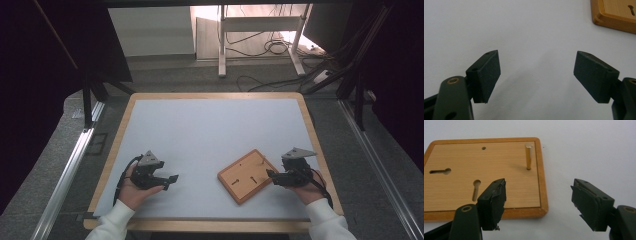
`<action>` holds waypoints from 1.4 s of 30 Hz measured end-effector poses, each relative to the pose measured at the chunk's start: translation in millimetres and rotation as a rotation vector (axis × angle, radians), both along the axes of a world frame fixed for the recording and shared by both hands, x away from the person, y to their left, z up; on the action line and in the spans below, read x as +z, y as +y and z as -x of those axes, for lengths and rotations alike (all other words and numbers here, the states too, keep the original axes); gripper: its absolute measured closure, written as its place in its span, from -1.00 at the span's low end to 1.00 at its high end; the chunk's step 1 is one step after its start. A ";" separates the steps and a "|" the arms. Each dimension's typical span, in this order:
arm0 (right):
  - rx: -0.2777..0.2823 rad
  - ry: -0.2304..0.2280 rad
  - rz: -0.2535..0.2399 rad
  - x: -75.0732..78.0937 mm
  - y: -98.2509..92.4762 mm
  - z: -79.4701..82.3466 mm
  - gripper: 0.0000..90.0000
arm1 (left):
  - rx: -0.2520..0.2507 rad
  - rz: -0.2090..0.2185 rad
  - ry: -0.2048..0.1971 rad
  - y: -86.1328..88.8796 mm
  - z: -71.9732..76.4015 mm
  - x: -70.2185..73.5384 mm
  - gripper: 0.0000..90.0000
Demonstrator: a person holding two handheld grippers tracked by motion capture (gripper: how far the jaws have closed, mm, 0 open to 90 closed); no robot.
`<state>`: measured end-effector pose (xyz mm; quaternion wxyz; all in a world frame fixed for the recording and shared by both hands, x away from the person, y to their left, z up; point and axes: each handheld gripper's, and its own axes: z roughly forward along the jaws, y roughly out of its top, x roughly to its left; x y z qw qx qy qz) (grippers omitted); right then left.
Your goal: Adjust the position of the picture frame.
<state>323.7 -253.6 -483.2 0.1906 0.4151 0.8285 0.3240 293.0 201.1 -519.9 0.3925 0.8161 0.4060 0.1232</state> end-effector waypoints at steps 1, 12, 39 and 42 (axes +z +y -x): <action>0.005 0.000 0.000 -0.4 2.6 -1.7 -0.36 | 0.001 0.002 0.002 -0.5 0.3 -0.1 -0.53; -0.002 -0.004 0.007 -10.3 23.4 -21.0 0.00 | 0.009 -0.008 0.010 -1.4 -1.0 -2.2 -0.53; 0.035 -0.034 -0.135 -20.2 38.9 -40.0 0.86 | 0.010 -0.018 0.018 -0.1 -4.2 -5.2 -0.54; 0.042 -0.035 -0.184 -19.2 39.5 -40.2 0.86 | 0.011 -0.013 0.014 -0.1 -3.0 -4.3 -0.54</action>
